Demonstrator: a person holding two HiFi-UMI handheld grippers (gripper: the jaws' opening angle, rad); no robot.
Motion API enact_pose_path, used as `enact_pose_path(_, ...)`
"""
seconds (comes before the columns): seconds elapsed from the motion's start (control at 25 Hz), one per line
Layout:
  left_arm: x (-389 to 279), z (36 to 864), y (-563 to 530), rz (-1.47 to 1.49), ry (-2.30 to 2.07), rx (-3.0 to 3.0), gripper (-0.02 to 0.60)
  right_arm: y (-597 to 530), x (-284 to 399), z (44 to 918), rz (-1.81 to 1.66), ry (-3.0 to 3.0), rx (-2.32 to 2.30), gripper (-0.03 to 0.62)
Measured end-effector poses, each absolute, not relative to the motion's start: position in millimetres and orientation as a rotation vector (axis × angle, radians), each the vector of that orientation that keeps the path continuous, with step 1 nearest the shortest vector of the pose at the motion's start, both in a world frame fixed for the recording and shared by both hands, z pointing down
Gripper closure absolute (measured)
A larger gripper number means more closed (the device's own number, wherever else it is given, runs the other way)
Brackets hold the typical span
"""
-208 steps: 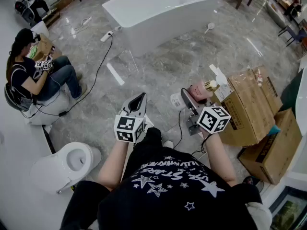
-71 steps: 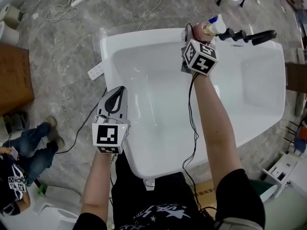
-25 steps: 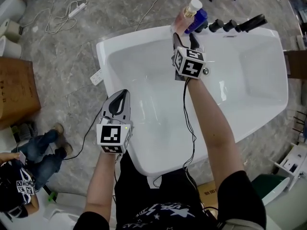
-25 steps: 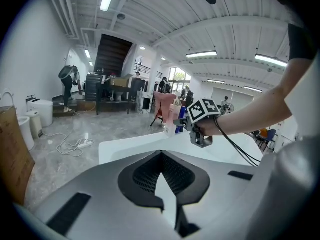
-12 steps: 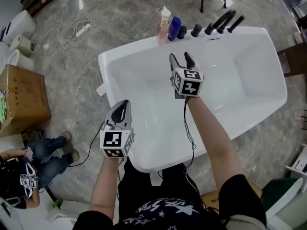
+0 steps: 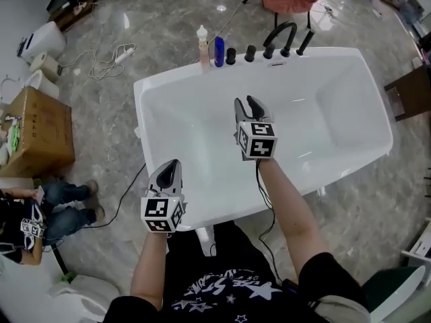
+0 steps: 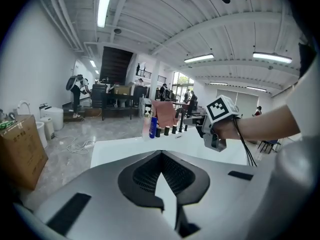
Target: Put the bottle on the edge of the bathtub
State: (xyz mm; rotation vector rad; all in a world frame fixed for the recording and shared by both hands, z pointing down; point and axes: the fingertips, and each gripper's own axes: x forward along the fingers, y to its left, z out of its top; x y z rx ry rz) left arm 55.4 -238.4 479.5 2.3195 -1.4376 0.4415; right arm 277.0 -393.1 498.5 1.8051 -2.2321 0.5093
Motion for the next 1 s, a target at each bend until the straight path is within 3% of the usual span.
enact_pose_path(0.6,81.2,414.5,-205.0,0.31,-1.406,2.37,0.566,-275.2,292.9,443.6,0.331,-2.158,1.834,0.574)
enact_pose_path(1.0,28.9,384.2,-114.4,0.312,-1.34,2.426,0.566,-179.3,250.0,391.3,0.402,-2.177,1.925,0.579)
